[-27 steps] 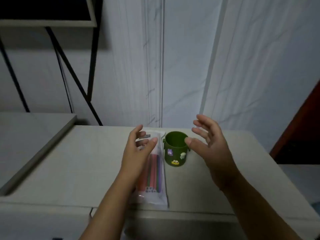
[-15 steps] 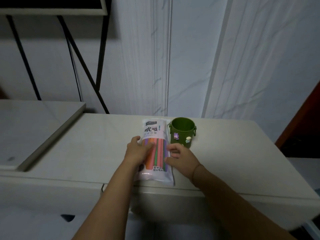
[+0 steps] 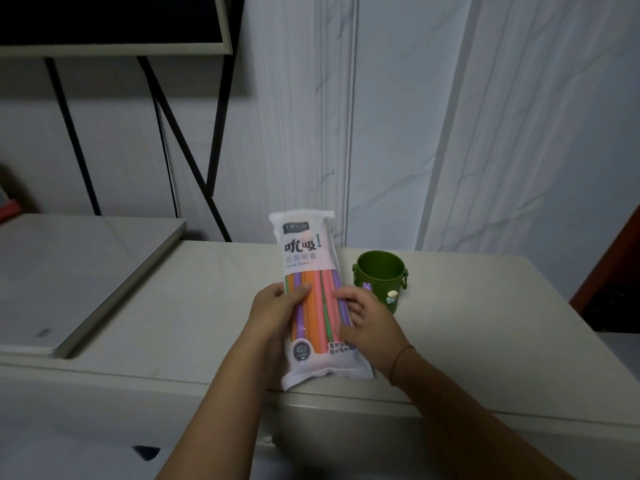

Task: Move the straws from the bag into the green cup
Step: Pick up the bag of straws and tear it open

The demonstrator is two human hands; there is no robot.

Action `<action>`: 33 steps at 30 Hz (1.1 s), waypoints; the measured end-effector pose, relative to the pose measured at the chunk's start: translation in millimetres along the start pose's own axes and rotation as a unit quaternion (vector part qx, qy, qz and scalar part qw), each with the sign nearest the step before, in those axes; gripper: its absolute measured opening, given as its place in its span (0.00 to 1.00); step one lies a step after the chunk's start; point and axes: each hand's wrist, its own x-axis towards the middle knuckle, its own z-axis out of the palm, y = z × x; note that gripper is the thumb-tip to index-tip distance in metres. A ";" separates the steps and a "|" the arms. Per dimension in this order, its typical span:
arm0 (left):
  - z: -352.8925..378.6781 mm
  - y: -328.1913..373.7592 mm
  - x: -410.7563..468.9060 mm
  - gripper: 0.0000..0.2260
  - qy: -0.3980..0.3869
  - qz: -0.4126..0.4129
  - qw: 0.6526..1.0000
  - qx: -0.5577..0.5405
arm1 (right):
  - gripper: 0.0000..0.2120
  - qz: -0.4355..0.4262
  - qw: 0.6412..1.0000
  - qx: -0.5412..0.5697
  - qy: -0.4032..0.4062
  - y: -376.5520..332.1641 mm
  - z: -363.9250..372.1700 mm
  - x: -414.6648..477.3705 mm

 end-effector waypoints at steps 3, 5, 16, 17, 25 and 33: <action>-2.0 12.2 -9.5 0.13 -0.008 0.057 0.998 -0.016 | 0.21 -0.048 0.998 -0.044 0.006 -8.5 1.8 -0.1; -2.5 20.4 -16.2 0.15 0.004 0.109 0.994 0.000 | 0.19 -0.077 0.996 -0.050 0.008 -17.9 2.8 0.8; 17.7 29.9 -17.2 0.29 0.012 0.140 0.990 0.027 | 0.17 -0.026 0.995 0.099 0.020 -72.5 7.6 16.1; 17.1 21.7 -10.6 0.30 0.031 0.121 0.990 0.058 | 0.17 -0.011 0.997 0.073 0.023 -64.9 9.0 16.5; 3.4 -10.4 20.0 0.38 0.094 0.016 0.990 0.099 | 0.16 0.058 0.998 -0.027 0.012 -15.0 15.9 7.3; -0.7 -22.4 39.2 0.36 0.112 -0.045 0.992 0.036 | 0.18 0.070 0.996 -0.055 0.007 4.6 19.3 18.0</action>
